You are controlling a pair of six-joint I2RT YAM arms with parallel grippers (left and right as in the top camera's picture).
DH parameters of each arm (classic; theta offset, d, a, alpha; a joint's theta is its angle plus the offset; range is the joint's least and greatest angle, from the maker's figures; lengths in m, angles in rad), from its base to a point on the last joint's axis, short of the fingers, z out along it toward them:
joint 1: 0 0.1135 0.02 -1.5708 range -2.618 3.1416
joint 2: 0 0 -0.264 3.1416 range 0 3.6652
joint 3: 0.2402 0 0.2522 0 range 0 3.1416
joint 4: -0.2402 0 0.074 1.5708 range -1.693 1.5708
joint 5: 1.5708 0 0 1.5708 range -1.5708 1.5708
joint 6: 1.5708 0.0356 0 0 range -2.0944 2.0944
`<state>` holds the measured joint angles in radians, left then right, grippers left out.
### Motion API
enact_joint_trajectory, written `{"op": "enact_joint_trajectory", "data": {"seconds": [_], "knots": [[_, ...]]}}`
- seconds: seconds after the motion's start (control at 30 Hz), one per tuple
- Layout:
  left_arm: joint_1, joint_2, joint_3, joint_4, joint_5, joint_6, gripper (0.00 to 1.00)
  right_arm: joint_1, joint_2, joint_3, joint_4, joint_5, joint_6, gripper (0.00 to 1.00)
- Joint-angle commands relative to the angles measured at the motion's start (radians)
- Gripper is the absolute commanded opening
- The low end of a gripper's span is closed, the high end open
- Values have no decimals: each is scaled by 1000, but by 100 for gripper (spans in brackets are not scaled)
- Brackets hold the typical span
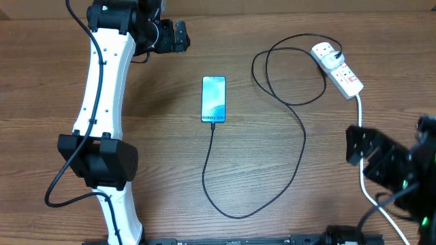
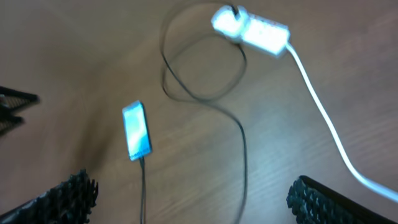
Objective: Plug charger to phone and switch on socket
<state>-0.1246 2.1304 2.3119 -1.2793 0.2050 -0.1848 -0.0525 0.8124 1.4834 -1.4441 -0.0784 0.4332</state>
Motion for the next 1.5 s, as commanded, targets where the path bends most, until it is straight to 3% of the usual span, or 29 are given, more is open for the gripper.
{"op": "enact_joint_trajectory", "data": {"seconds": [0.0,0.37,0.7,1.2,1.47], "knots": [[-7,3,-1,0,-3,-6,100,-5,-171,-180,125,6,-15,100],[-7,3,-1,0,-3,-6,100,8,-572,-766,617,-20,-16,100],[-7,3,-1,0,-3,-6,100,8,-745,-1143,1019,-66,-19,100],[-7,3,-1,0,-3,-6,100,10,-810,-1407,1368,-81,-76,100],[-7,3,-1,0,-3,-6,100,10,-810,-1476,1386,-81,-109,100]]}}
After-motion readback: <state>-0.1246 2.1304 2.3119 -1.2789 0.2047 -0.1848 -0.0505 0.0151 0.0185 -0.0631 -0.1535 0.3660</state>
